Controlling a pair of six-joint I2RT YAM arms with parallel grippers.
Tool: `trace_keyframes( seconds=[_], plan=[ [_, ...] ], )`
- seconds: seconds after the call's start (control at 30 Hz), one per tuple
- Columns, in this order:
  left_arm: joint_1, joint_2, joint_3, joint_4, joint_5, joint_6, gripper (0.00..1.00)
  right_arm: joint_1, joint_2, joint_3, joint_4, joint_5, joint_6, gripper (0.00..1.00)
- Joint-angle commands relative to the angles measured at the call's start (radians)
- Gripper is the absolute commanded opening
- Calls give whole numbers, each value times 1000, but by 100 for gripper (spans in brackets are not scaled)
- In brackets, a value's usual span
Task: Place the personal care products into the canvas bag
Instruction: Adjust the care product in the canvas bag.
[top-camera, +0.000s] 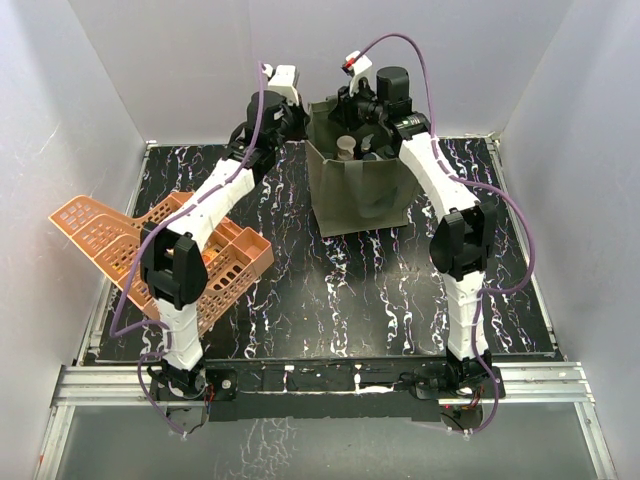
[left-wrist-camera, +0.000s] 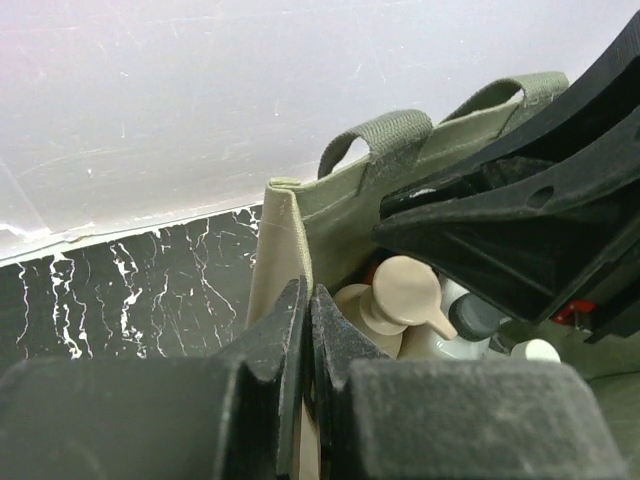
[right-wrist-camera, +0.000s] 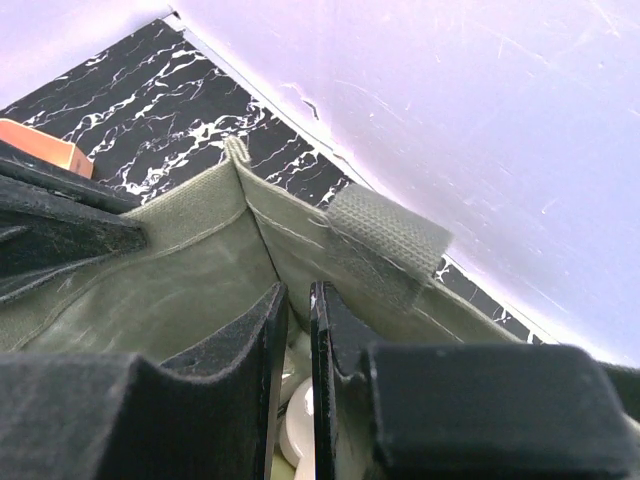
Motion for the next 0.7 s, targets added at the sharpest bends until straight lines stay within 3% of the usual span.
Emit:
trace_keyframes(
  seconds=[0.0, 0.2, 0.3, 0.43, 0.67],
  plan=[
    [8, -133, -93, 179, 31, 50, 0, 0, -83, -47, 118, 45, -5, 19],
    [1, -162, -204, 180, 83, 74, 0, -3, -105, -58, 101, 24, -12, 23],
    [0, -154, -192, 178, 61, 77, 9, -13, -141, -83, 107, 36, -11, 32],
    [0, -138, -142, 182, 33, 123, 45, -24, -220, -131, 137, 118, -5, 44],
    [2, -162, -114, 232, -107, 279, 89, -80, -405, -270, 189, 370, 10, 64]
  ],
)
